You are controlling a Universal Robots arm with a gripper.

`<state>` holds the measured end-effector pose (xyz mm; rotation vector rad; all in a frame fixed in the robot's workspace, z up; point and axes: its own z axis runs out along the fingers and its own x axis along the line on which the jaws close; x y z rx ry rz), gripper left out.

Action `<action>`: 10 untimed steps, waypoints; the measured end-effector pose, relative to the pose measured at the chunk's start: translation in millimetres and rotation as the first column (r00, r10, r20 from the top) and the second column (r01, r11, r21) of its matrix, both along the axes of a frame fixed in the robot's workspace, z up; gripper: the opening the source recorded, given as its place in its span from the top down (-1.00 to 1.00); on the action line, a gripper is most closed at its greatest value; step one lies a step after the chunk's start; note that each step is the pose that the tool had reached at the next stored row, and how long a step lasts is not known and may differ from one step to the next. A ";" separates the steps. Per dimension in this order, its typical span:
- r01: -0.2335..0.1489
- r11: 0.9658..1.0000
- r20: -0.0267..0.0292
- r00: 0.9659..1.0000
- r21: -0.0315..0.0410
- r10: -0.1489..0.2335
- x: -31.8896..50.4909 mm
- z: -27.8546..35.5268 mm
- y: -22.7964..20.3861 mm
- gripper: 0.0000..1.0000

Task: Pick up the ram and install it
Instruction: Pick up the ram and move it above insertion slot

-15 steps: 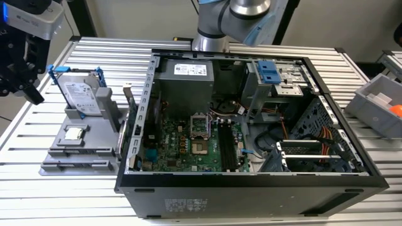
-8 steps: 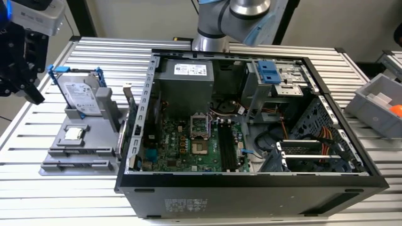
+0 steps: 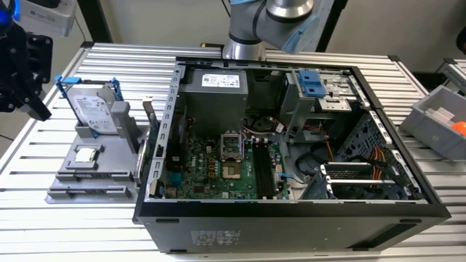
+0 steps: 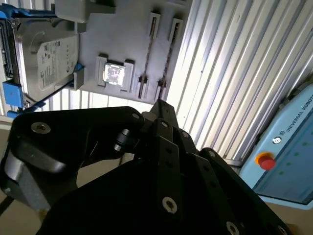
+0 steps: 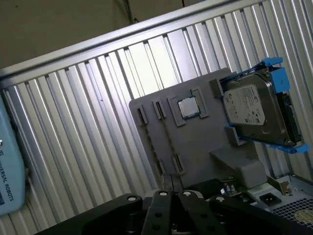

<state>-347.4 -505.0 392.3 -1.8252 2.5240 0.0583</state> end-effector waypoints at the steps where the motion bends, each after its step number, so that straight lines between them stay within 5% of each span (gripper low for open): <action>1: -0.016 1.000 0.000 1.000 0.000 0.016 0.0 -0.1 0.0 1.00; 5: -0.087 0.996 0.000 0.996 0.000 0.087 0.0 0.0 0.0 1.00; 10: -0.176 0.984 0.000 0.984 0.000 0.176 0.0 -0.1 0.0 1.00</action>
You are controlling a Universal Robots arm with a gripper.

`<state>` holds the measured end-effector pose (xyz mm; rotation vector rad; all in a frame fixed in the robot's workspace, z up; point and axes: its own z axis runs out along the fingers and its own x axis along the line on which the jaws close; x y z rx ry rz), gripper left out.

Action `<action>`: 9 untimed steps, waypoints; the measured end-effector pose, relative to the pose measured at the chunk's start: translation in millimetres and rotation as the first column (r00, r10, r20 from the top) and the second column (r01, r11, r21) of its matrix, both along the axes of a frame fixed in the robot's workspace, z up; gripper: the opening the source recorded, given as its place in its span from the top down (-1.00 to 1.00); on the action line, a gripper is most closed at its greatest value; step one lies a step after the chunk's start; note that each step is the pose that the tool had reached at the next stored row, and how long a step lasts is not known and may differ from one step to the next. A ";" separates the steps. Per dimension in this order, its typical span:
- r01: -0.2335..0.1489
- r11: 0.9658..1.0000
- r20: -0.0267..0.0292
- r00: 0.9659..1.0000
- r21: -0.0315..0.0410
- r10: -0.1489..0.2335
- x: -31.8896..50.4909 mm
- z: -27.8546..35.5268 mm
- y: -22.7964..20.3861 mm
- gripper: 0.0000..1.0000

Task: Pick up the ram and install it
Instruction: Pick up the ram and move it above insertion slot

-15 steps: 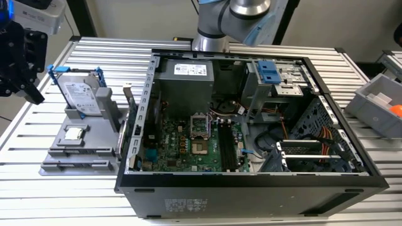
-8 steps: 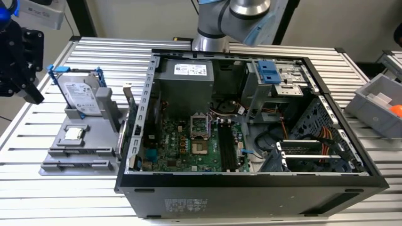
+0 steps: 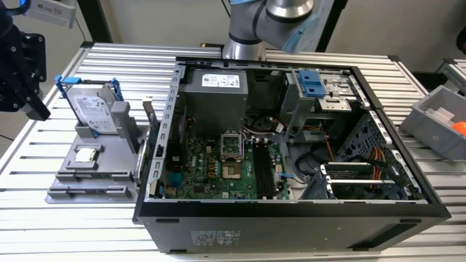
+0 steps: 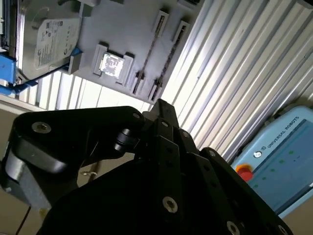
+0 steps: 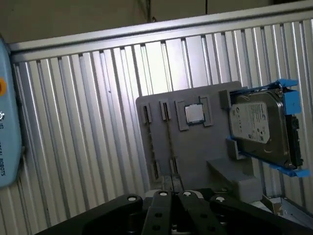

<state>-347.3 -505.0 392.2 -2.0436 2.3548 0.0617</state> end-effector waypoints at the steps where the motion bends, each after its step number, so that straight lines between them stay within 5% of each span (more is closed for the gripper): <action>1: -0.017 1.000 0.000 1.000 0.000 0.017 0.0 0.0 0.0 1.00; 9: -0.140 0.990 0.000 0.990 0.000 0.140 0.0 0.1 0.0 1.00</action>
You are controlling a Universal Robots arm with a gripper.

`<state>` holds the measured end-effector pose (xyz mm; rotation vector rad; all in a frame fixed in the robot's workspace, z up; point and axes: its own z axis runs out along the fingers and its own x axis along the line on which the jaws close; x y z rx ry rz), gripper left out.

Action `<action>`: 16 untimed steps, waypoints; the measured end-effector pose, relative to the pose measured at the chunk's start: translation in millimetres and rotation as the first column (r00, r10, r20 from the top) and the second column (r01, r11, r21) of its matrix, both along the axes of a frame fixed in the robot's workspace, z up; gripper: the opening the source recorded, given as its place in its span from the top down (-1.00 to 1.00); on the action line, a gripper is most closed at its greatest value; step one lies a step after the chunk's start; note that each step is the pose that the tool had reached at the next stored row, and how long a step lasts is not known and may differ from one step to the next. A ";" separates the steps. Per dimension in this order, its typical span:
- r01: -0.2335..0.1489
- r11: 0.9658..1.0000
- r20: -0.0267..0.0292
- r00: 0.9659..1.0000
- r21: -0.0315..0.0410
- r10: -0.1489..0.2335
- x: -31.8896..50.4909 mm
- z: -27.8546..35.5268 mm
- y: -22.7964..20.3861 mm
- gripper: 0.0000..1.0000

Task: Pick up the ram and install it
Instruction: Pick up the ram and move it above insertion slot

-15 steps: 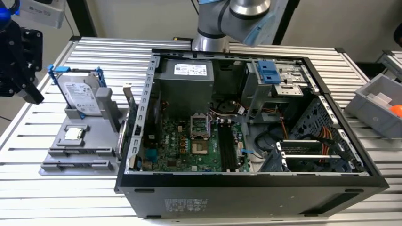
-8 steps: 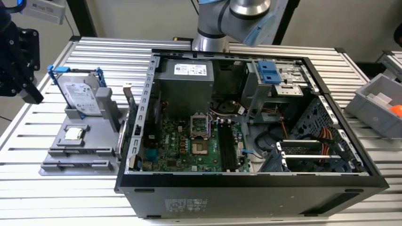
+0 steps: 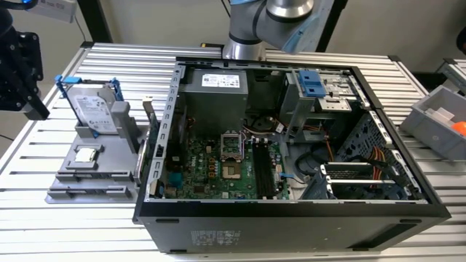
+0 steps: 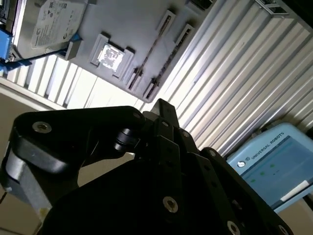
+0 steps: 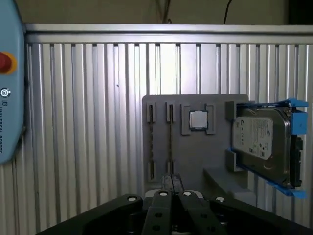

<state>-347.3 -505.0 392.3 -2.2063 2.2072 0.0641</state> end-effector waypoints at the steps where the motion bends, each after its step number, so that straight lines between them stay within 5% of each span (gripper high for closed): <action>1: -0.009 1.000 0.000 1.000 0.000 0.009 0.0 -0.1 0.0 1.00; 14: -0.033 0.999 0.000 0.999 0.000 0.033 0.0 0.0 0.0 1.00; 15: -0.033 0.999 0.000 0.999 0.000 0.033 0.0 0.0 0.0 -1.00; 16: -0.033 0.999 0.000 0.999 0.000 0.033 0.0 0.0 0.0 -1.00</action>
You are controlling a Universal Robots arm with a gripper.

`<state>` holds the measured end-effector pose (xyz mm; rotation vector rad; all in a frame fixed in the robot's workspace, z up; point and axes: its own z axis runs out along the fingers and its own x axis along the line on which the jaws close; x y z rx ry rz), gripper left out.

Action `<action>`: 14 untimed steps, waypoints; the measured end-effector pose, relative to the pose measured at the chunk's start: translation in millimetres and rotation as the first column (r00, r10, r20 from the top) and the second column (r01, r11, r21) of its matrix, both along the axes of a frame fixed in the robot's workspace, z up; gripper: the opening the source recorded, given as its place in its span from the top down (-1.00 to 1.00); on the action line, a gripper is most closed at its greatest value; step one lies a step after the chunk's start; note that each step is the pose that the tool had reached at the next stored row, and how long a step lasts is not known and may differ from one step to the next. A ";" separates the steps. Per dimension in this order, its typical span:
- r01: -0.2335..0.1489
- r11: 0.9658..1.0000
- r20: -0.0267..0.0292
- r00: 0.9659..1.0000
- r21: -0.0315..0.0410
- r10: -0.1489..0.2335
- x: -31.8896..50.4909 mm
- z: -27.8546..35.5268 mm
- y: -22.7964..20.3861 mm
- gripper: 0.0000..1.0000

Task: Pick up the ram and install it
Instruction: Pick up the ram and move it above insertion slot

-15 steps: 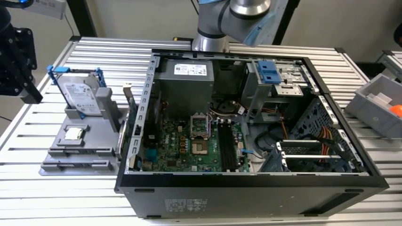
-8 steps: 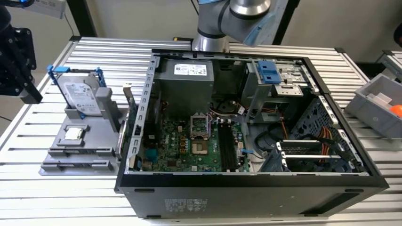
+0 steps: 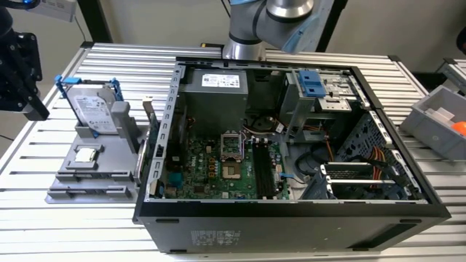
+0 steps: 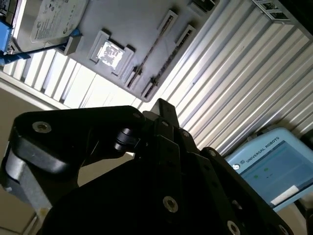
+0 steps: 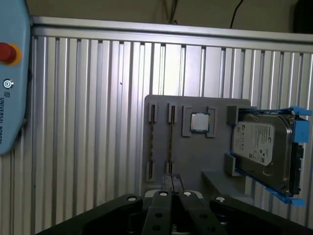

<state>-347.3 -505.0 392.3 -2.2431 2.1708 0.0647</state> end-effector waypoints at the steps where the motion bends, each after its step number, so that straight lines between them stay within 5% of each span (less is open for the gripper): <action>1: 0.000 1.000 0.000 1.000 0.000 0.000 0.0 0.0 0.0 -1.00; 14: 0.000 1.000 0.000 1.000 0.000 0.000 0.0 0.0 0.0 -1.00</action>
